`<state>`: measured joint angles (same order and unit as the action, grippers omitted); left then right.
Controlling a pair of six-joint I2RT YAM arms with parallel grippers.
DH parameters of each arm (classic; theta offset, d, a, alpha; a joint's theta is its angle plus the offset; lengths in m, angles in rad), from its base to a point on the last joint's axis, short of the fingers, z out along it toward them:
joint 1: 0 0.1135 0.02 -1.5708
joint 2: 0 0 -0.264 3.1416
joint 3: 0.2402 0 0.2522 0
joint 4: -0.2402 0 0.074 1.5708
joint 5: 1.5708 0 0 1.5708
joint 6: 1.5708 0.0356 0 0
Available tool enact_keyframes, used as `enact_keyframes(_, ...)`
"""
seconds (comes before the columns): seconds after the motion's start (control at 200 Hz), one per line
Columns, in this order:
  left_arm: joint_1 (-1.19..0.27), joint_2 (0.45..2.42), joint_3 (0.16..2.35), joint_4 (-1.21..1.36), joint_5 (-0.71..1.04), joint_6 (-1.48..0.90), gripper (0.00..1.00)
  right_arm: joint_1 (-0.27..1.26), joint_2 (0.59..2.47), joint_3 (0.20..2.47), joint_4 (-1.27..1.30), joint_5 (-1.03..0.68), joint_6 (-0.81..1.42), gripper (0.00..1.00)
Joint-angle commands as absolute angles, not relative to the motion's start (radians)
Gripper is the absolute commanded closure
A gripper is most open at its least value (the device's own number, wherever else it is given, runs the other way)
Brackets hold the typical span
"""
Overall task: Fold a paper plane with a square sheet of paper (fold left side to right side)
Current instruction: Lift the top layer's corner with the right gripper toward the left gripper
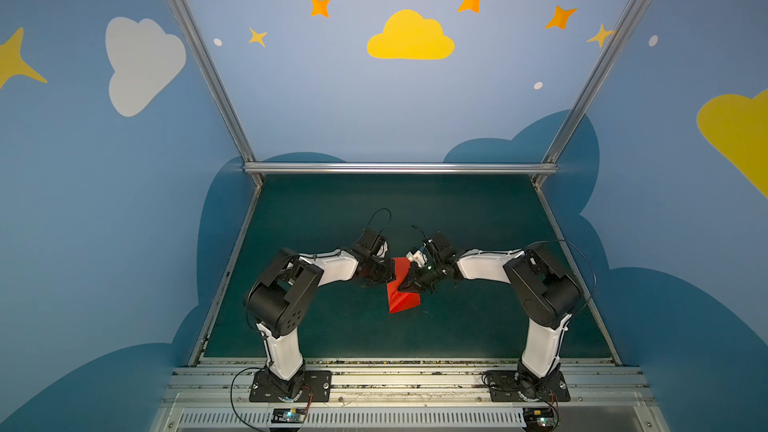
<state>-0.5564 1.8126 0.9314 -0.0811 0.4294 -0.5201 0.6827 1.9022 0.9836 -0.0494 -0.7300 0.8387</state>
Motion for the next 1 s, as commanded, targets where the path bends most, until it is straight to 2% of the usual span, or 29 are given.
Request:
enact_keyframes(0.0, -0.564, 1.868, 0.911, -0.117, 0.414, -0.499, 0.97, 0.689, 1.923, 1.006, -0.045, -0.746, 0.845, 1.0)
enact_keyframes(0.541, -0.565, 1.861, 0.907, -0.115, 0.417, -0.501, 0.97, 0.713, 1.884, 0.924, -0.041, -0.749, 0.838, 1.0)
enact_keyframes(0.991, -0.563, 1.866, 0.904, -0.112, 0.42, -0.502, 0.97, 0.701, 1.933, 0.987, -0.028, -0.74, 0.853, 1.0)
